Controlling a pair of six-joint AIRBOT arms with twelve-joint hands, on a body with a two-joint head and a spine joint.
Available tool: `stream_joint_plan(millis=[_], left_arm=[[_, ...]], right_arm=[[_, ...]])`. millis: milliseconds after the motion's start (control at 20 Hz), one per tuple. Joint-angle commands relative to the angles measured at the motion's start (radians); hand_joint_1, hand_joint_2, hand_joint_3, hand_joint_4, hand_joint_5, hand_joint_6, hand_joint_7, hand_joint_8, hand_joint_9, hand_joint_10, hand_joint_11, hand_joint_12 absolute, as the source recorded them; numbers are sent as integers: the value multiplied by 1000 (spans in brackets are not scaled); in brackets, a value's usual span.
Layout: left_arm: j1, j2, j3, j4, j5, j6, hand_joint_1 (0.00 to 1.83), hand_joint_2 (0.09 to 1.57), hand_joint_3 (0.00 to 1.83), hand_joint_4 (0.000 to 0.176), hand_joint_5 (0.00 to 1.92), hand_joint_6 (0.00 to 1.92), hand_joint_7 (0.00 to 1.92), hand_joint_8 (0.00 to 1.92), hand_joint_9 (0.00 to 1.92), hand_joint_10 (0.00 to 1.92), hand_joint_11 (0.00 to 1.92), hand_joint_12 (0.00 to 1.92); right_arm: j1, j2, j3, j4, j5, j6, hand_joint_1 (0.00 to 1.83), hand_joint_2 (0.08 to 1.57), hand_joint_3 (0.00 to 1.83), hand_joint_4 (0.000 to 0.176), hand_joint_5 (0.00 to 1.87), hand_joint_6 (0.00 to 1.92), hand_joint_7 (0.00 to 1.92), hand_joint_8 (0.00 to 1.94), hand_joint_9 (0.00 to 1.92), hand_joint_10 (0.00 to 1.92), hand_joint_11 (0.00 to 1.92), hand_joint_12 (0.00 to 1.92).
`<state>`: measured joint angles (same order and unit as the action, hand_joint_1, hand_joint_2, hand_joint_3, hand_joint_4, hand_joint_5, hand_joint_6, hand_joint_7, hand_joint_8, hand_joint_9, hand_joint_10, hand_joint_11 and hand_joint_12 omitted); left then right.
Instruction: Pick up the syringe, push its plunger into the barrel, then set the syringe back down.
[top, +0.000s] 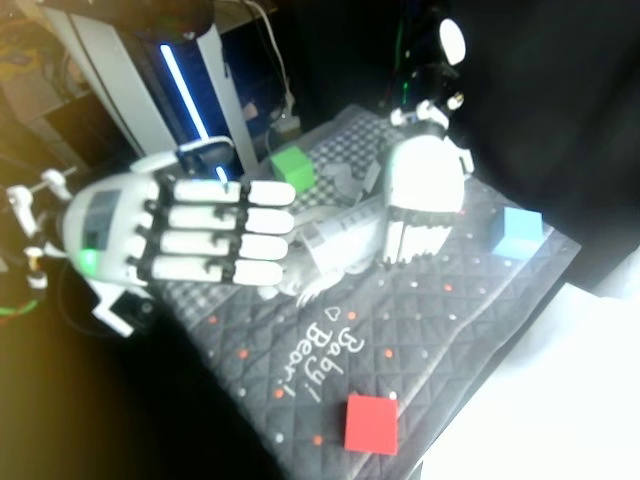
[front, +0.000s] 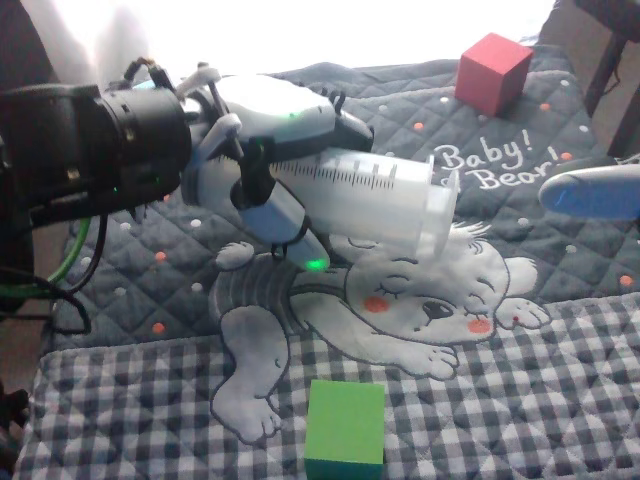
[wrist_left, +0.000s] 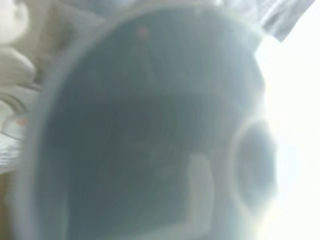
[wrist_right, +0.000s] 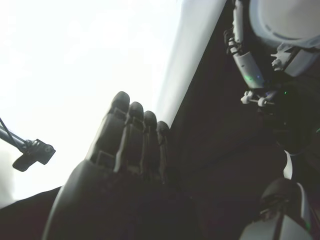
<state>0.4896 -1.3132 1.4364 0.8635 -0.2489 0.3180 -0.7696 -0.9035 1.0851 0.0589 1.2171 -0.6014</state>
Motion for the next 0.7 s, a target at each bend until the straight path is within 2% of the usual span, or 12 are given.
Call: stream_joint_plan(millis=[0, 100, 300, 400, 450, 550, 650], left_arm=[[-11, -1, 4, -21, -79, -8, 1267, 1177, 18, 0, 1111, 1921, 1271, 1921, 1437, 1921, 1485, 1921], [-10, -1, 6, -22, -78, -10, 1308, 1195, 22, 0, 1056, 1921, 1242, 1921, 1426, 1921, 1496, 1921], [-10, -1, 7, -22, -73, -14, 1275, 1178, 1, 0, 993, 1921, 1195, 1921, 1380, 1921, 1451, 1921], [-10, 0, 6, -22, -72, -14, 1288, 1191, 3, 0, 929, 1921, 1115, 1921, 1337, 1921, 1421, 1921], [-10, 1, 5, -22, -72, -14, 1271, 1198, 5, 0, 969, 1921, 1156, 1921, 1364, 1921, 1402, 1921], [-10, 3, 5, -22, -75, -15, 1177, 1222, 14, 0, 953, 1921, 1113, 1921, 1233, 1921, 1034, 1921], [-9, 5, 11, -22, -88, -38, 1108, 1199, 2, 5, 838, 1921, 861, 1861, 837, 1902, 425, 1921]], right_arm=[[15, 4, 1, 16, 124, 4, 339, 731, 2, 0, 104, 9, 103, 8, 133, 11, 153, 117], [15, 4, 1, 16, 125, 4, 318, 727, 0, 0, 103, 7, 111, 9, 138, 12, 154, 122], [15, 4, 1, 16, 125, 4, 302, 741, 5, 0, 98, 3, 108, 5, 127, 3, 133, 127], [15, 4, 1, 16, 125, 4, 342, 728, 0, 0, 102, 4, 103, 2, 119, 3, 117, 127], [15, 4, 1, 16, 125, 4, 346, 736, 2, 0, 111, 6, 110, 4, 132, 7, 133, 141], [15, 4, 2, 16, 125, 4, 319, 749, 6, 0, 107, 2, 109, 2, 132, 5, 131, 149], [15, 4, 2, 16, 125, 4, 326, 748, 4, 0, 108, 3, 111, 3, 131, 4, 121, 154]])
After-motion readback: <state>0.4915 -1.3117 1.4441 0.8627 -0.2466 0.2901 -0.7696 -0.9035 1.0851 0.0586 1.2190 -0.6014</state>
